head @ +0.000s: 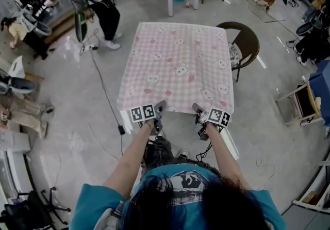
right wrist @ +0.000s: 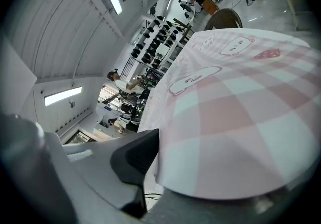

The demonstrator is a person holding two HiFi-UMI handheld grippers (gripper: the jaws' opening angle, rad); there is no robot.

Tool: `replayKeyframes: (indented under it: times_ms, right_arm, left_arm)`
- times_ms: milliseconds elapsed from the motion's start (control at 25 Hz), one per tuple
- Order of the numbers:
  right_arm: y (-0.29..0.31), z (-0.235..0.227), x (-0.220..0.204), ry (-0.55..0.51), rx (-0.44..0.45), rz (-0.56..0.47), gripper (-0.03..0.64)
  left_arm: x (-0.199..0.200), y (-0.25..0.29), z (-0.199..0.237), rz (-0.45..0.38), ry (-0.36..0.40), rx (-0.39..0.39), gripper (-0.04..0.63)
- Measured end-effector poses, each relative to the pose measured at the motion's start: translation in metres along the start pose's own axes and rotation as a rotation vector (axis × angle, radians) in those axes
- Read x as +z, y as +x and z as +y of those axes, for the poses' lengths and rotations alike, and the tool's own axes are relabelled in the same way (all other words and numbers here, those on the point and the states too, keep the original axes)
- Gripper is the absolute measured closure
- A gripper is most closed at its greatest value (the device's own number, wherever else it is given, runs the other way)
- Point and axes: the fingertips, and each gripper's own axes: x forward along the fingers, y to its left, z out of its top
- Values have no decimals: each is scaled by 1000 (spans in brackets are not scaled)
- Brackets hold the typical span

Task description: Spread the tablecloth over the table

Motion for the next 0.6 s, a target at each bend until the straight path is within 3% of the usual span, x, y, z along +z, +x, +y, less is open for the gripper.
replayKeyframes:
  times_ms: [160,600]
  right_arm:
    - [-2,-22,-8,-15,-65,21,600]
    - [2,-58,-22,124,-122,7,584]
  left_arm:
    - [-15,10,6,15,8,23,525]
    - [-43,22,26,55,-63,59,529]
